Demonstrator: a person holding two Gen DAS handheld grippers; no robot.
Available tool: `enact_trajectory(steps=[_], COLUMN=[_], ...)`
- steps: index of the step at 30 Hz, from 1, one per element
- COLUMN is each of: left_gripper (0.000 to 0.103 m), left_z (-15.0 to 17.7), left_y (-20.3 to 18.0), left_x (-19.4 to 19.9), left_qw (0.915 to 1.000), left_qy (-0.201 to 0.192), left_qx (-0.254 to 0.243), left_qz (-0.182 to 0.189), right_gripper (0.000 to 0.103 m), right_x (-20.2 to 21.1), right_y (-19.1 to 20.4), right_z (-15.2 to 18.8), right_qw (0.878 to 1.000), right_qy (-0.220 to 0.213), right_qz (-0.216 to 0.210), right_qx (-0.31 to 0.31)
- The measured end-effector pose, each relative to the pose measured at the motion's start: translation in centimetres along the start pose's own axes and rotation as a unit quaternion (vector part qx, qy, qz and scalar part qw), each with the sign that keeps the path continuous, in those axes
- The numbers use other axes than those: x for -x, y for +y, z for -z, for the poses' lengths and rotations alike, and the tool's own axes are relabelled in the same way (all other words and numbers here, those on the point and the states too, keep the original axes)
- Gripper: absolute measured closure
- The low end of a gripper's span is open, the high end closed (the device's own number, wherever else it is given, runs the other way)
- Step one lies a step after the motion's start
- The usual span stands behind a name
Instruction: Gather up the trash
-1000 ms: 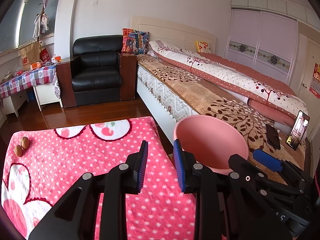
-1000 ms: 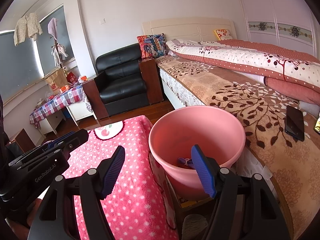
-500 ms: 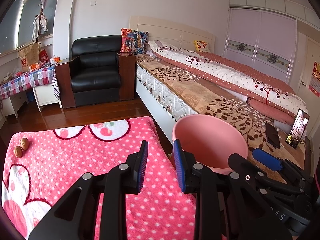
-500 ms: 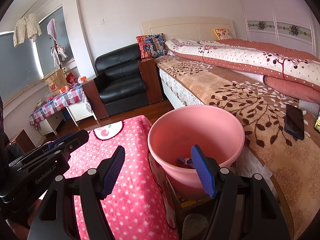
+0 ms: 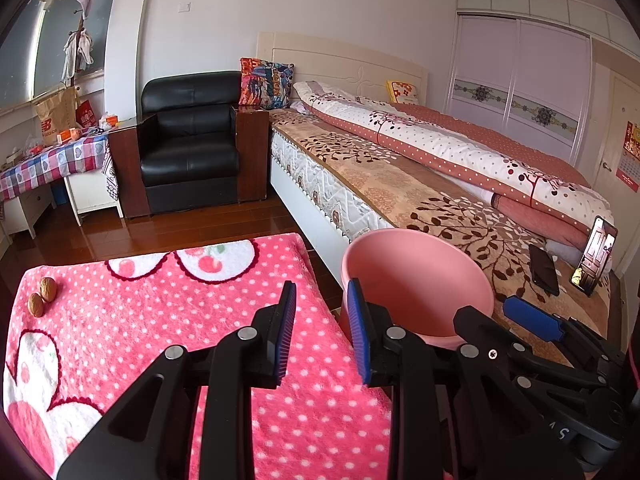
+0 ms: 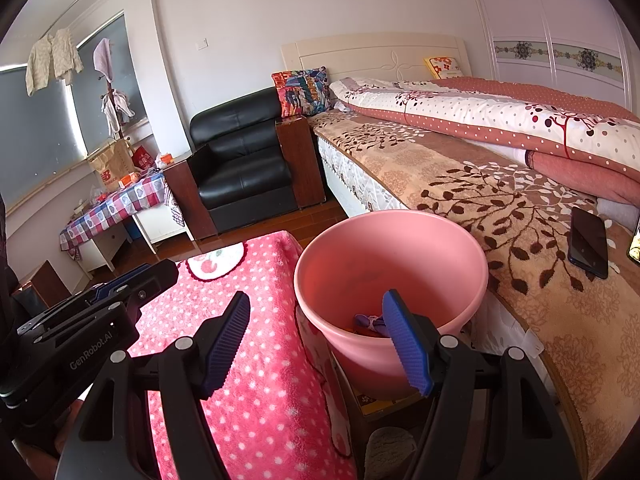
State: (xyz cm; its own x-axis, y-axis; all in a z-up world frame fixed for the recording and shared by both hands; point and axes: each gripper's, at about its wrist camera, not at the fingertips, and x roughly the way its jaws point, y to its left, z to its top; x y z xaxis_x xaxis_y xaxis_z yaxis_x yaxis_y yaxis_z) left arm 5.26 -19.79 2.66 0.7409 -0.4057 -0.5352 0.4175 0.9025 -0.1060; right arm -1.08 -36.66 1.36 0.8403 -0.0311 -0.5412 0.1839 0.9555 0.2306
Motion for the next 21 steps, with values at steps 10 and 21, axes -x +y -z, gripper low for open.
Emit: enact_trajectory(steps=[10, 21], left_gripper=[0.076, 0.076], left_z=[-0.15, -0.19], left_y=[-0.09, -0.15], left_x=[0.08, 0.02], left_qw=[1.0000, 1.0000], left_qy=[0.000, 0.000], left_qx=[-0.003, -0.005], left_qz=[0.004, 0.008], right_gripper=[0.035, 0.035], right_x=[-0.07, -0.03], right_y=[-0.11, -0.22], right_z=[0.01, -0.01], right_qw=[1.000, 1.000], right_qy=[0.000, 0.000], right_qz=[0.001, 0.001], right_qx=[-0.001, -0.001])
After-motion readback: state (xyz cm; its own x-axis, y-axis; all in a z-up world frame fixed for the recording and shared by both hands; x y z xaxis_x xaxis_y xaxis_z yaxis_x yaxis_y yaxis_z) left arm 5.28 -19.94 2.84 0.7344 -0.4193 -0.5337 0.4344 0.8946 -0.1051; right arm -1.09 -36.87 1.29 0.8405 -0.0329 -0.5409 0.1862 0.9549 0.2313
